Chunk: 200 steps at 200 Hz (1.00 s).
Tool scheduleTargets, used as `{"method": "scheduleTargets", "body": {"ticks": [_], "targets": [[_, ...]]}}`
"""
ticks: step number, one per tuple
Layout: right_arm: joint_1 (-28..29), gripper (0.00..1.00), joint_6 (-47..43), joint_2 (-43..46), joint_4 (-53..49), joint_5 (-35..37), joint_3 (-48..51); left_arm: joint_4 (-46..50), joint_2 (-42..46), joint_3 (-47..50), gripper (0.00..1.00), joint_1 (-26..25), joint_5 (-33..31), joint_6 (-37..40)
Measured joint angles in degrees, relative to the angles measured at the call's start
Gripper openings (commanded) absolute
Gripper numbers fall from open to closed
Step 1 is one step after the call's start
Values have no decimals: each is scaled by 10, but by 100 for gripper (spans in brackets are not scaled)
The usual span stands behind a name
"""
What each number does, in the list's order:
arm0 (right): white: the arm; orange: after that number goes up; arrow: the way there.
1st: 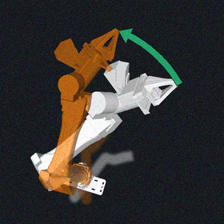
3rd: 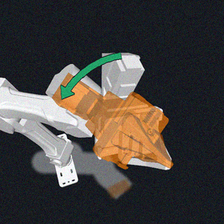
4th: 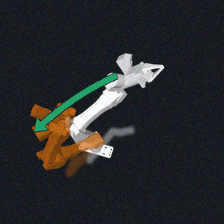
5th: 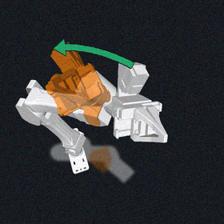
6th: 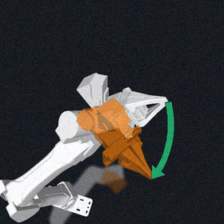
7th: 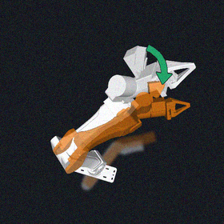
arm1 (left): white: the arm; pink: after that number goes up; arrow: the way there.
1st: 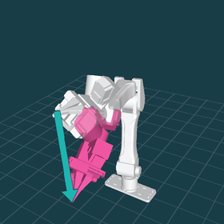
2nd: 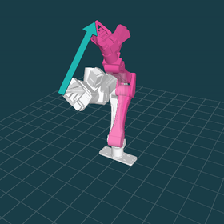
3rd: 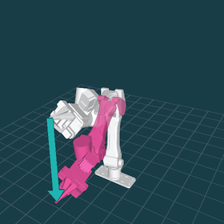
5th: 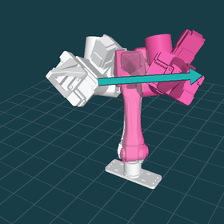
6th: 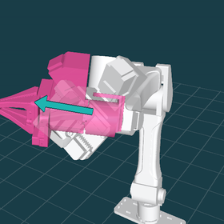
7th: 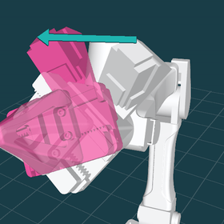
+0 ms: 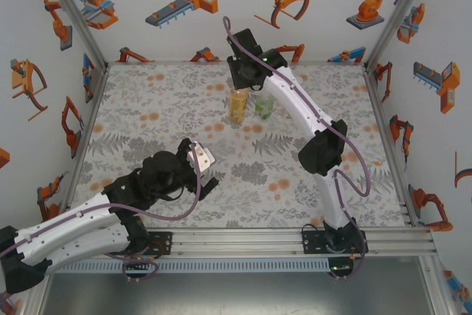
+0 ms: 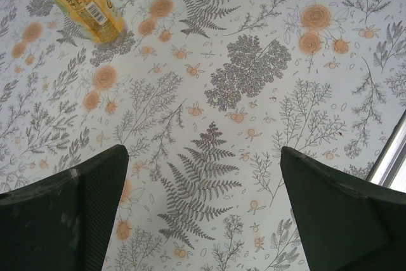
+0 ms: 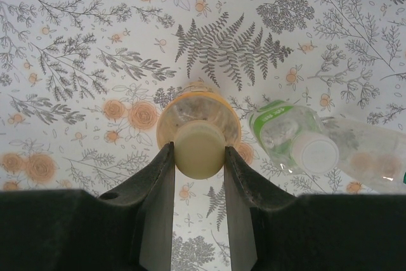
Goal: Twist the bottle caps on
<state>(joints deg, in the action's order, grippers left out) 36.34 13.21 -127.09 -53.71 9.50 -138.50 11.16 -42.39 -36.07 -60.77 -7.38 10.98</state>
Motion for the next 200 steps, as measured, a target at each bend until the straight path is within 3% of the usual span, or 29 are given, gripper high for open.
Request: {"method": "scheduleTargets", "body": {"ticks": [12,46,65,147,185,200], "targets": [[0,5,0,0,0,0,0,0,0,2,97,0,-2,0],[-3,31,0,-5,0,-5,-7,0,0,7,97,0,-5,-2],[-3,39,0,-9,1,-7,-11,0,-1,8,97,0,-6,-2],[-3,51,-3,-31,-5,-13,-23,-1,-1,11,97,0,-8,-4],[-3,59,-6,-31,-10,-14,-50,-2,-1,18,97,0,-8,-10],[-3,66,-7,-31,-10,-14,-56,-3,-1,18,97,0,-8,-11]]}}
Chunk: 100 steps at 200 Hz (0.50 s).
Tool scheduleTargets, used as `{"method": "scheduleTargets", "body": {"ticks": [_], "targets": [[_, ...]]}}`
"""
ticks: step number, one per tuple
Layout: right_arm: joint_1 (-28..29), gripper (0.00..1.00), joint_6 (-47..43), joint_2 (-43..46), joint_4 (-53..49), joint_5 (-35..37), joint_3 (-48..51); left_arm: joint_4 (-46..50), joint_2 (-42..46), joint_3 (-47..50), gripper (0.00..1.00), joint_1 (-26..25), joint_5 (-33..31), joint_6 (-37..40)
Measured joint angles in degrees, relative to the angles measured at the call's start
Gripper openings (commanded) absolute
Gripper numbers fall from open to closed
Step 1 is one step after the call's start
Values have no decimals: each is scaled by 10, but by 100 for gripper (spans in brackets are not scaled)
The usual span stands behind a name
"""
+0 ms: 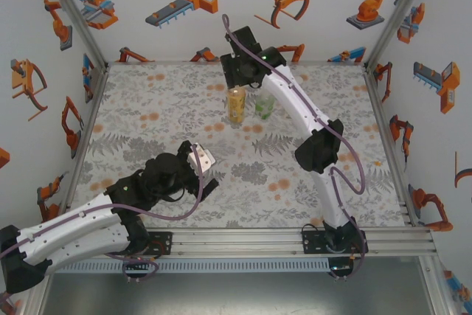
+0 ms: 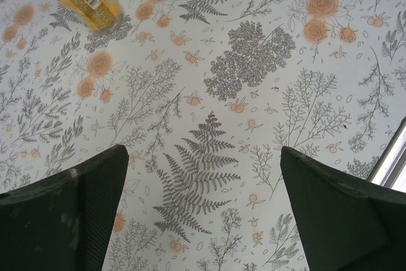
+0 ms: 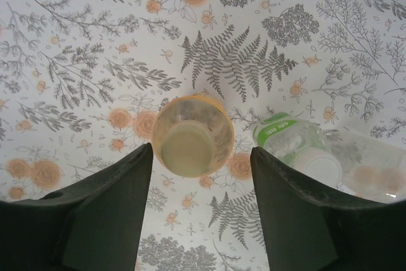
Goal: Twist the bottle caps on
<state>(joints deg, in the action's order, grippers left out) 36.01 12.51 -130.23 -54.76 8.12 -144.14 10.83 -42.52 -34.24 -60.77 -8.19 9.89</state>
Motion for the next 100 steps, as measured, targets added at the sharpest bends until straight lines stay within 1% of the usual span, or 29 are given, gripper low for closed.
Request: {"method": "scheduleTargets", "body": {"ticks": [14,20,22,25,26,27,30,65,100], "targets": [[0,71,-2,0,0,-1,-1,-2,0,0,97,0,-2,0],[0,75,-4,0,0,-2,-1,-4,0,1,97,0,-3,0],[0,77,-4,0,-1,-2,-1,-4,0,2,97,0,-4,0],[0,85,-4,0,-1,-2,-1,-6,0,2,97,0,-4,0],[0,89,-4,0,-1,-2,-1,-6,0,2,97,0,-5,0],[0,96,-4,0,-1,-2,-1,-6,0,3,97,0,-5,0],[0,99,-2,0,-2,-2,-1,-7,0,3,97,0,-6,0],[0,99,-13,12,-6,5,6,-23,-8,10,97,0,-24,1],[0,99,-30,61,-12,25,50,-51,-25,17,97,16,-42,5]]}}
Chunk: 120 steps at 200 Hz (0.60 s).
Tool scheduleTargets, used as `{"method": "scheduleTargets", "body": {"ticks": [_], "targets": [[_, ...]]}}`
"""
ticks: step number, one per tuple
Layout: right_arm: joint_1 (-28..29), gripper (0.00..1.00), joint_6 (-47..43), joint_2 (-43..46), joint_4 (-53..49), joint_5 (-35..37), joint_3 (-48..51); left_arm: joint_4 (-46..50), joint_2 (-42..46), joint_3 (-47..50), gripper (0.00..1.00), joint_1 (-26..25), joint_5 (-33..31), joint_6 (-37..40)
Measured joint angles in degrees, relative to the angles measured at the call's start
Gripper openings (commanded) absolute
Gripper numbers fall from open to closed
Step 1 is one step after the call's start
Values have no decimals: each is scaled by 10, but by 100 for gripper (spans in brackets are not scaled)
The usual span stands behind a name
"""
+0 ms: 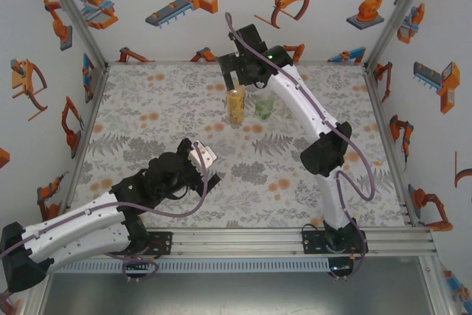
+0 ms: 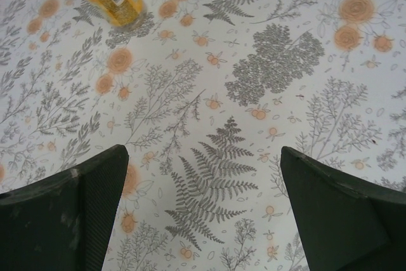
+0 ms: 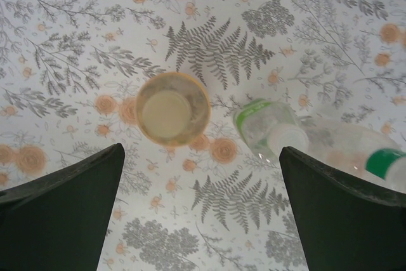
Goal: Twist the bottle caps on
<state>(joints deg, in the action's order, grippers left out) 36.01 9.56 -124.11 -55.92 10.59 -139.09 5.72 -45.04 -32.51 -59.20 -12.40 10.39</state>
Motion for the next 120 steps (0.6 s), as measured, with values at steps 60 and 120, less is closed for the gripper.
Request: {"method": "scheduleTargets", "body": {"ticks": [60,120], "targets": [[0,99,-45,114,-1,72,137,-58,-38,12,97,94,5,-3],[-16,99,-67,229,23,135,346,-93,-99,12,97,167,15,-16]]}}
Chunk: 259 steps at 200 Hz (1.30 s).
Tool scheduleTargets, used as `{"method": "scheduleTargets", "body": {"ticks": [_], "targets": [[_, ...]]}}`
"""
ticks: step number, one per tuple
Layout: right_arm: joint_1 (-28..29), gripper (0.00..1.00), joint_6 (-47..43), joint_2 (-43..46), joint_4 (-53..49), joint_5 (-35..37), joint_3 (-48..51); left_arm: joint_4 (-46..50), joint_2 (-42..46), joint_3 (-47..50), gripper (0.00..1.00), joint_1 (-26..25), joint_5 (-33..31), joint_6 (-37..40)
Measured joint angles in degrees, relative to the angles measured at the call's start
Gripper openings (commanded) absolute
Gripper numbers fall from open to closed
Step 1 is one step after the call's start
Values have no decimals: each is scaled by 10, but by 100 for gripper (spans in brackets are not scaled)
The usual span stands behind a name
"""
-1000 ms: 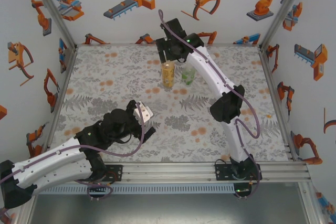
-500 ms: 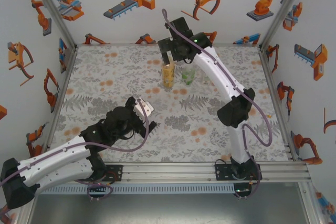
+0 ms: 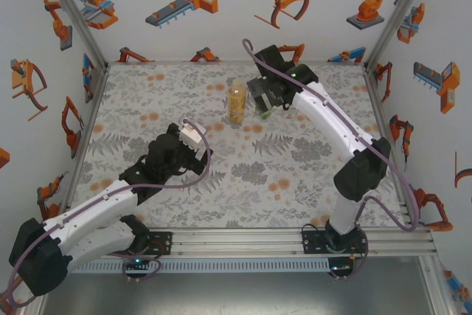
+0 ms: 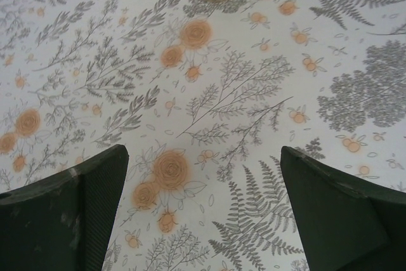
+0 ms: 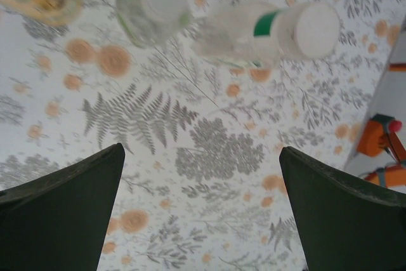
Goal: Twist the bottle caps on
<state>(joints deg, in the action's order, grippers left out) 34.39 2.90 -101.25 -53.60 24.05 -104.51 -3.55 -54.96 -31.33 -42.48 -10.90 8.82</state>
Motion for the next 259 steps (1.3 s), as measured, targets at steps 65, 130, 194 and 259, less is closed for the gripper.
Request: {"method": "scheduleTargets", "body": {"ticks": [65,130,194,259], "targets": [[-47,99,-16,105,46,60,199,-12,-17,2,97,72,-22,-5],[-138,99,-32,174,196,81,428,-37,11,65,97,160,-55,-6],[-244,99,-16,290,497,-19,661,-96,33,126,97,207,-85,-15],[-303,99,-12,238,804,-84,805,-212,-30,168,97,289,-56,-33]]}}
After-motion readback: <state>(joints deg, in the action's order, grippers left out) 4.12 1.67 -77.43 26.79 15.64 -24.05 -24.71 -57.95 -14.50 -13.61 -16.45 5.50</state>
